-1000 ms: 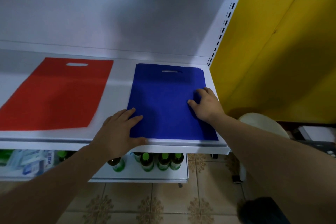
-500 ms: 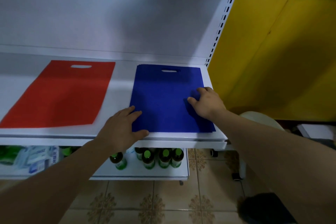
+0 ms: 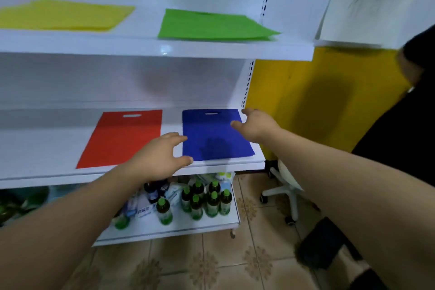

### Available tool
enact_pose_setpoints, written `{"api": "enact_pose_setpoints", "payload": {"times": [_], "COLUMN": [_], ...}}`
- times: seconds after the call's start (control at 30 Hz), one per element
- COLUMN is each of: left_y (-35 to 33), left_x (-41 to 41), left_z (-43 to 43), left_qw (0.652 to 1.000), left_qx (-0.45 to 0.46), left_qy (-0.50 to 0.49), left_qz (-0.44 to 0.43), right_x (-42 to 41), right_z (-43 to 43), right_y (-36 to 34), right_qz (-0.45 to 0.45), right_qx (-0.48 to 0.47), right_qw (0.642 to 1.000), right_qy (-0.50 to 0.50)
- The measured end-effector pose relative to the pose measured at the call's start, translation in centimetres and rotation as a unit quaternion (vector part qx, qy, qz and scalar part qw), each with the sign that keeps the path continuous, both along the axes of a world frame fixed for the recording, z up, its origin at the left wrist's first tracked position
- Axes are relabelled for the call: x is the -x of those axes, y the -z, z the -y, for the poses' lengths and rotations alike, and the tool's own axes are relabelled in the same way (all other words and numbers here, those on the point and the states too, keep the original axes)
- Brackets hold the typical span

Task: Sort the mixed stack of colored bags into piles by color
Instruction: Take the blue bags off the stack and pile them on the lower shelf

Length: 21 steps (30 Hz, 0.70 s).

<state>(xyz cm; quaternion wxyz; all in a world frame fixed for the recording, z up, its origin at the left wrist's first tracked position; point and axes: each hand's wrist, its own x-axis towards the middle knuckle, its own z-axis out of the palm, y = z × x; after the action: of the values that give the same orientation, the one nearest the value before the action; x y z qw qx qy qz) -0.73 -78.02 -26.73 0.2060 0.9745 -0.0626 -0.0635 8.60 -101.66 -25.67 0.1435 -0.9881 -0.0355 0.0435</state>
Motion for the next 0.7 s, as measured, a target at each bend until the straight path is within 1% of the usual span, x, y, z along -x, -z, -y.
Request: {"api": "enact_pose_setpoints", "payload": {"times": [0.2,0.37,0.53,0.7], "left_y": [-9.5,-15.9,-20.6,-23.6], "left_x": [7.2,11.4,13.2,13.1], "left_z": [-2.9,-5.4,-7.2,-9.2], "left_qw": [0.997,0.994,0.988,0.983], "left_qx": [0.002,0.009,0.022,-0.002], "left_qy": [0.004,-0.001,-0.017,-0.055], "left_qz": [0.072,0.111,0.150,0.175], "right_x": [8.5,12.8,13.8,11.6], "right_z": [-3.2,-5.7,-8.4,-11.4], "right_y": [-9.8,-17.6,-22.9,-26.3], "right_qz": [0.047,0.098,0.126,0.155], "right_qx": [0.000,-0.022,-0.044,-0.064], "right_qw": [0.999,0.995,0.989,0.981], "right_qy": [-0.011,-0.028,-0.057,-0.096]}}
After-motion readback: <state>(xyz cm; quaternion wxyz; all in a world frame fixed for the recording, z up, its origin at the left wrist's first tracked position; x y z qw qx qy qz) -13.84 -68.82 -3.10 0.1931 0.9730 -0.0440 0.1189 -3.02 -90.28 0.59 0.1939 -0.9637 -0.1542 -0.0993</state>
